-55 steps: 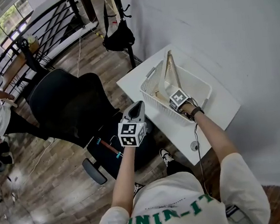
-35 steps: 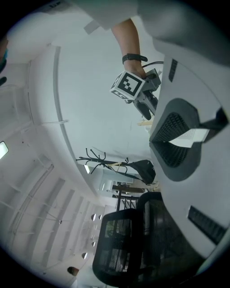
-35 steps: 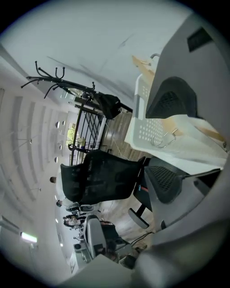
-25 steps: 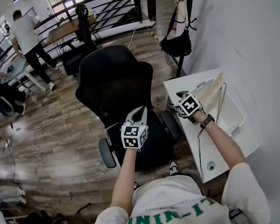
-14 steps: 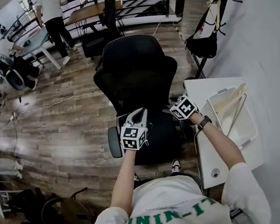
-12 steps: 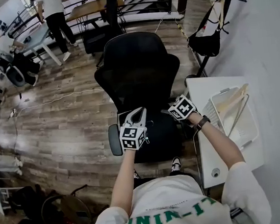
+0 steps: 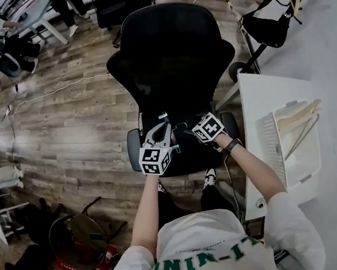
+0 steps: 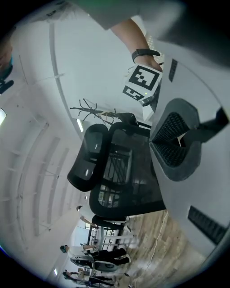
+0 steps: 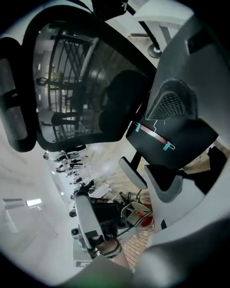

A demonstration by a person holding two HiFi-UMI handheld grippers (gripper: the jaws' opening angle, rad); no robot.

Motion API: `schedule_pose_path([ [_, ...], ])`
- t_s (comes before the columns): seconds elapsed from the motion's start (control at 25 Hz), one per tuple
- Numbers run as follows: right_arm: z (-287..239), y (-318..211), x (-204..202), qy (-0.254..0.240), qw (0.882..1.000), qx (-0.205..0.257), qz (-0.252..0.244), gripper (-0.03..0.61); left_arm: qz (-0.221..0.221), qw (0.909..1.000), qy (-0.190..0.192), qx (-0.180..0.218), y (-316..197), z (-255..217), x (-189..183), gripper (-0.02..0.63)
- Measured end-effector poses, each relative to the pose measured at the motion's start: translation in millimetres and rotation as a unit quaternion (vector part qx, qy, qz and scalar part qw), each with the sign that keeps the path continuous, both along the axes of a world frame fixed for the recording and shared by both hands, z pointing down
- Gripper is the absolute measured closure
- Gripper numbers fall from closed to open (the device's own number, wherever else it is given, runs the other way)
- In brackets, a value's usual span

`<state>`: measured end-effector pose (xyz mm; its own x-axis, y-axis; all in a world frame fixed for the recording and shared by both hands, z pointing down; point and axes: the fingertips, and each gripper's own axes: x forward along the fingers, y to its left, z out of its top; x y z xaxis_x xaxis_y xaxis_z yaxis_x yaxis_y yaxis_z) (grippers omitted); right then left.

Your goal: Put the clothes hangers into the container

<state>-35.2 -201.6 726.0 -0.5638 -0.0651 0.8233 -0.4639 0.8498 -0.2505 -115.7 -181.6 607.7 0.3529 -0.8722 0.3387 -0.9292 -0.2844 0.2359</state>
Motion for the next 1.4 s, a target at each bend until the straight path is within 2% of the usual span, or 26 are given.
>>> schedule_pose_path([
  [0.16, 78, 15, -17, -0.002, 0.999, -0.048, 0.014, 0.259, -0.014, 0.9996, 0.007, -0.022, -7, 50, -16, 0.603],
  [0.44, 213, 28, -50, -0.018, 0.987, -0.125, 0.103, 0.281, -0.031, 0.9973, 0.010, -0.066, -29, 143, -44, 0.603],
  [0.56, 262, 26, -60, -0.018, 0.980, -0.139, 0.142, 0.295, -0.026, 0.9974, 0.008, -0.066, -41, 176, -52, 0.603],
  [0.64, 296, 25, -69, -0.026, 0.976, -0.145, 0.161, 0.331, -0.016, 0.9978, -0.003, -0.065, -49, 196, -60, 0.603],
  [0.84, 368, 29, -67, 0.011, 0.970, -0.142, 0.197, 0.308, -0.001, 0.9981, -0.001, -0.061, -60, 230, -64, 0.603],
  [0.96, 393, 36, -72, 0.044, 0.965, -0.130, 0.222, 0.320, 0.000, 0.9982, 0.001, -0.060, -60, 240, -72, 0.603],
  [1.04, 398, 34, -71, 0.065, 0.959, -0.118, 0.249, 0.377, -0.006, 0.9979, 0.004, -0.064, -59, 243, -78, 0.603],
  [1.16, 400, 30, -65, 0.088, 0.959, -0.110, 0.246, 0.406, -0.009, 0.9976, 0.009, -0.068, -61, 245, -78, 0.603],
  [1.2, 399, 28, -63, 0.087, 0.960, -0.111, 0.242, 0.431, -0.008, 0.9976, 0.008, -0.068, -61, 246, -78, 0.603],
  [1.4, 381, 27, -54, 0.070, 0.962, -0.112, 0.240, 0.437, -0.003, 0.9975, 0.003, -0.071, -57, 239, -76, 0.603],
])
